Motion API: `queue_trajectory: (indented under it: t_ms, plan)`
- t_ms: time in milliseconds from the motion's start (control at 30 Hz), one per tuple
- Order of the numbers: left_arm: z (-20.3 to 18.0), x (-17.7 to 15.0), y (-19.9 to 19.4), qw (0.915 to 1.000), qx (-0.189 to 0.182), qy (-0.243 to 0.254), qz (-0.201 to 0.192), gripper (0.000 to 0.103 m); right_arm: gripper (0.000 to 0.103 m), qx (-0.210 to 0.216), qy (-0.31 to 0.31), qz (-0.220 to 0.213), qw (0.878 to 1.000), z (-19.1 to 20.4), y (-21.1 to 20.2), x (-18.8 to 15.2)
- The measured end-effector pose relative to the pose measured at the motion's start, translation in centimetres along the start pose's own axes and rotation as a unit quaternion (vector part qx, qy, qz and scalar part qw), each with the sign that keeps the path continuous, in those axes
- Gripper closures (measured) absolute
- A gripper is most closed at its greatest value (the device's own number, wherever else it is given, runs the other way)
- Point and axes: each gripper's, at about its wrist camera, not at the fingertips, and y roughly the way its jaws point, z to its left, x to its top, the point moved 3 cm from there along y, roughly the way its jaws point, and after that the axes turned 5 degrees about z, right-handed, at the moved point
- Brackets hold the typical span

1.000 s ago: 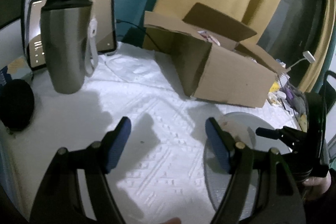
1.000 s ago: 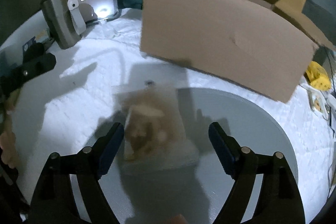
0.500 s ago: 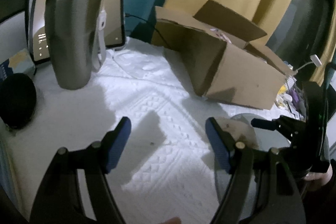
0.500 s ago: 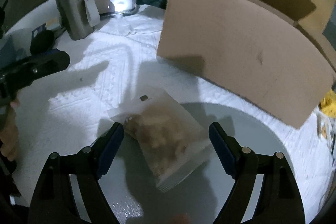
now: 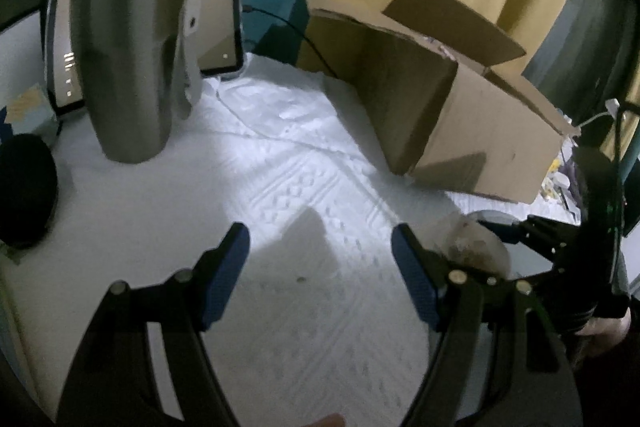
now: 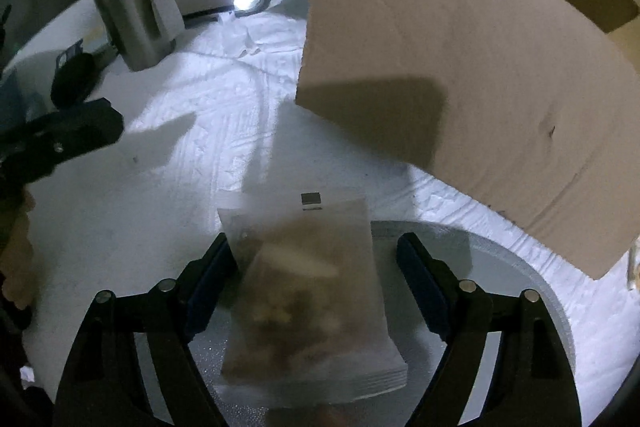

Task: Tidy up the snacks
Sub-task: 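Grasp the clear pastry bag with the right gripper and lift it, then carry the pastry bag with the right gripper over the box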

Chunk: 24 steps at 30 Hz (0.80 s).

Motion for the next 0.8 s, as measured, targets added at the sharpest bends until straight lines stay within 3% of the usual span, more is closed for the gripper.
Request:
queue_trajectory:
  t_ms: [67, 167, 367, 800]
  plan:
    - [-0.4, 0.0, 0.1, 1.0000, 0.000, 0.004, 0.002, 0.029, 0.043, 0.003, 0.005, -0.005, 1.000, -0.3, -0.2, 0.0]
    - [-1.0, 0.0, 0.1, 0.9999, 0.000, 0.010, 0.004, 0.029, 0.049, 0.001, 0.017, -0.012, 1.000, -0.8, -0.6, -0.4]
    - [-2.8, -0.1, -0.5, 0.9997, -0.004, 0.025, 0.001, 0.029, 0.054, 0.000, 0.033, -0.025, 0.999, -1.7, -1.7, -1.5]
    - [-8.1, -0.7, -2.4, 0.9975, -0.022, 0.067, -0.005, 0.028, 0.055, -0.011, 0.056, -0.060, 0.997, -3.1, -5.8, -4.5]
